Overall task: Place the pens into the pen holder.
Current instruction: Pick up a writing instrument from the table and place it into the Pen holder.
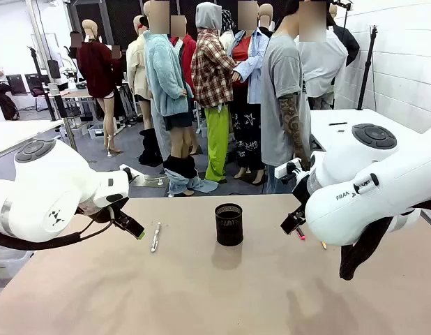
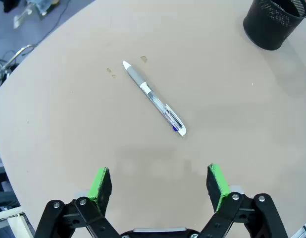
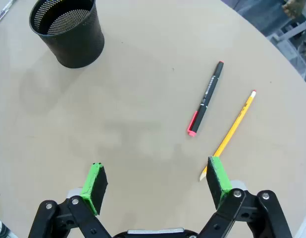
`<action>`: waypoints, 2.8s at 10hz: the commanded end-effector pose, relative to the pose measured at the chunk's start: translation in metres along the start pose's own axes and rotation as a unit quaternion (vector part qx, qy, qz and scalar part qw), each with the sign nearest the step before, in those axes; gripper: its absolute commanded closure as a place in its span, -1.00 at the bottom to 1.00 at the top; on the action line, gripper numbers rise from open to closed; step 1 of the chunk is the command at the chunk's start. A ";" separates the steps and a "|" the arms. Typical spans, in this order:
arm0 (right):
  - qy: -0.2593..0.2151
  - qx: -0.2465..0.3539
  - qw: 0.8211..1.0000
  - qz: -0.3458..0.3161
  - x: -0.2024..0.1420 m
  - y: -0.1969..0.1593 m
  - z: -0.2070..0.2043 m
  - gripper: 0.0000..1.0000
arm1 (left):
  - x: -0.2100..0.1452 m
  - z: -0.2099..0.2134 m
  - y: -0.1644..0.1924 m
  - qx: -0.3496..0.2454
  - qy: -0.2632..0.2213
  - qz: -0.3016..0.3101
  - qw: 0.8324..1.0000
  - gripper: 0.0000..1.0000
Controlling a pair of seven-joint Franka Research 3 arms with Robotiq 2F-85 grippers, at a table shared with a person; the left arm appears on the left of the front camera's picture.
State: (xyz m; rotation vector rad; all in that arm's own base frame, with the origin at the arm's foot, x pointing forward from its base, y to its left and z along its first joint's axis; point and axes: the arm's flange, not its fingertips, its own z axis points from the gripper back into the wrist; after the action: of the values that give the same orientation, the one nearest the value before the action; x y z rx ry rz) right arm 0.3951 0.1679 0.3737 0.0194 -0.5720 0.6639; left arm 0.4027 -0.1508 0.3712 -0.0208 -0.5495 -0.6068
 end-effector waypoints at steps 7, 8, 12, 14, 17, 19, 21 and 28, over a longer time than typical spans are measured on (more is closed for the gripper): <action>0.000 0.000 1.000 0.000 0.000 0.000 0.000 -1.00 | 0.000 0.000 0.000 0.000 0.000 0.000 1.000 -1.00; 0.000 0.000 1.000 0.000 0.000 0.000 0.000 -1.00 | 0.000 0.000 0.000 0.000 0.000 0.000 1.000 -1.00; 0.017 -0.022 0.998 -0.051 0.020 -0.027 -0.002 -1.00 | 0.000 0.000 0.000 0.000 0.000 0.000 1.000 -1.00; 0.058 -0.018 0.996 -0.071 0.034 -0.046 -0.011 -1.00 | 0.000 0.000 0.000 0.000 0.000 0.000 1.000 -1.00; 0.136 -0.030 0.983 -0.122 0.061 -0.097 -0.045 -1.00 | 0.000 0.000 0.000 0.000 0.000 0.000 1.000 -1.00; 0.177 -0.028 0.974 -0.141 0.069 -0.119 -0.071 -1.00 | 0.000 0.000 0.000 0.000 0.000 0.000 1.000 -1.00; 0.199 -0.019 0.969 -0.145 0.075 -0.129 -0.091 -1.00 | 0.000 0.000 0.000 0.000 0.000 0.000 1.000 -1.00; 0.261 -0.007 0.944 -0.203 0.060 -0.161 -0.137 -1.00 | 0.000 0.000 0.000 0.000 0.000 0.000 1.000 -1.00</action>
State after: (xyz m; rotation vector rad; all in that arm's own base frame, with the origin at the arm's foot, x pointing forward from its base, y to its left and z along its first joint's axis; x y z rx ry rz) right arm 0.5891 0.1000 0.3144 -0.0561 -0.0744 0.2693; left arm 0.4025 -0.1521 0.3706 -0.0196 -0.5483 -0.6101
